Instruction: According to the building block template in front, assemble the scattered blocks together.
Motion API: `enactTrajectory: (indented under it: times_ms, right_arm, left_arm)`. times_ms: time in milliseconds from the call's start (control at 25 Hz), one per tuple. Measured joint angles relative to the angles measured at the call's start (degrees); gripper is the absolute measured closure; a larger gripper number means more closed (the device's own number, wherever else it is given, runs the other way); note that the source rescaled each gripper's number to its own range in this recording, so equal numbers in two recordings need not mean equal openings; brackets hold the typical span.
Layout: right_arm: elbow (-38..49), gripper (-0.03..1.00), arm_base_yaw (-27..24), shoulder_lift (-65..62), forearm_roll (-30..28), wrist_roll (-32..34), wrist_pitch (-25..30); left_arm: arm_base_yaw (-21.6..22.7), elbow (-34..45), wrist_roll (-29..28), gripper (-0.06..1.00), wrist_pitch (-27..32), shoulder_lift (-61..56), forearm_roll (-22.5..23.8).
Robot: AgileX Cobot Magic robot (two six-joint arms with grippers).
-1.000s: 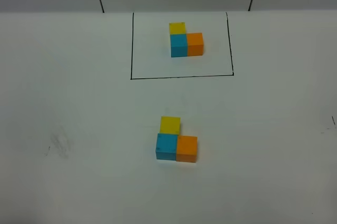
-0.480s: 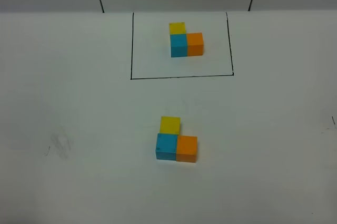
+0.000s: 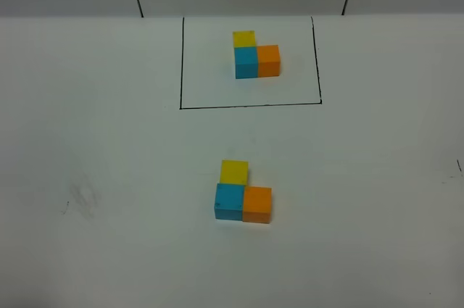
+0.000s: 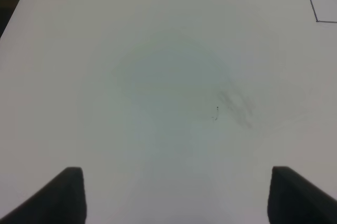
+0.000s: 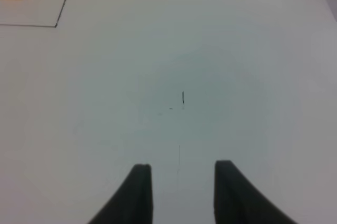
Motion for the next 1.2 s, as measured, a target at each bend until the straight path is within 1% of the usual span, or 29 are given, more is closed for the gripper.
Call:
enactTrajectory:
  times_ms: [1200]
  right_arm:
    - [0.0, 0.97, 0.0, 0.0, 0.0, 0.0, 0.0]
  left_arm:
    - [0.0, 0.0, 0.0, 0.35, 0.0, 0.0, 0.0]
